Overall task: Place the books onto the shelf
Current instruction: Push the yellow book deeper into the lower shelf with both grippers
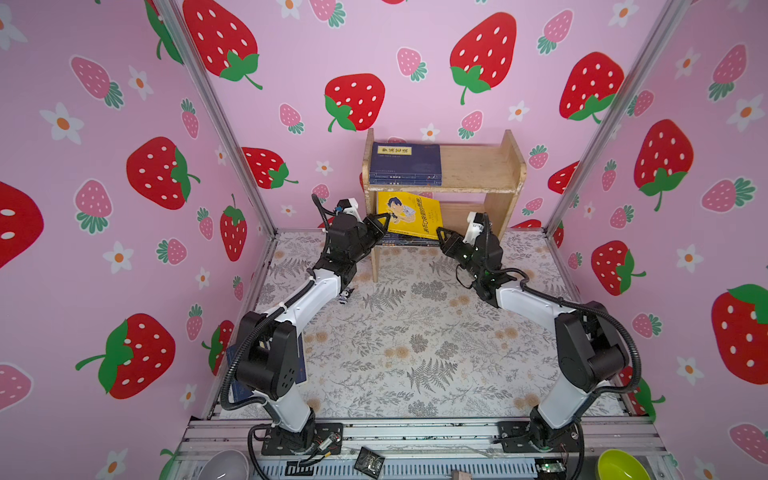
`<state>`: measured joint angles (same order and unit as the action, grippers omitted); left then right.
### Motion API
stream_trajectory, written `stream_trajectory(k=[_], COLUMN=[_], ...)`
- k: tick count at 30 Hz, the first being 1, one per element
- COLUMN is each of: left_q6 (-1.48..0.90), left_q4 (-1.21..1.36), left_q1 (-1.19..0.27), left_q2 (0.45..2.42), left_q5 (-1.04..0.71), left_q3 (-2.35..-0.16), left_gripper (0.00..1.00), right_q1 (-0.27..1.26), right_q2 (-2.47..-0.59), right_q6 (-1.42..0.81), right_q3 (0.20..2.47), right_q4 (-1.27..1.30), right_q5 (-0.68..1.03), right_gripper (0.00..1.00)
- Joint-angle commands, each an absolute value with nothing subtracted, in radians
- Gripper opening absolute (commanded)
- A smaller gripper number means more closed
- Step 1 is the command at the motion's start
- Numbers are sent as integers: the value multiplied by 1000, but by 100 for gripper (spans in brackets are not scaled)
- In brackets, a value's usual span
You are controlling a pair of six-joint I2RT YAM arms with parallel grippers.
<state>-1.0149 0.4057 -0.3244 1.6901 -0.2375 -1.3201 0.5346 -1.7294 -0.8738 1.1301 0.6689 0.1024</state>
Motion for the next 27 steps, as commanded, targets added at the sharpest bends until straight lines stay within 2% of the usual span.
stream_trajectory(k=[1, 4, 8, 16, 27], left_q6=[-1030, -1063, -1075, -1061, -1004], left_q4=[432, 456, 453, 436, 345], left_q1=[-310, -301, -297, -296, -298], left_q2=[1712, 1715, 1721, 1720, 1694], left_q5=[-285, -304, -319, -309, -265], left_q3=[-1373, -1361, -1370, -1369, -1378], left_gripper=[0, 0, 0, 0, 0], right_q1=[545, 543, 538, 538, 575], right_q2=[-1745, -1730, -1722, -1753, -1805], right_q6=[-865, -851, -847, -860, -844], right_q3=[1158, 1157, 1165, 1188, 1229], right_q4=[678, 677, 681, 676, 620], right_q5=[123, 120, 128, 149, 131], right_gripper=[38, 44, 47, 38, 32])
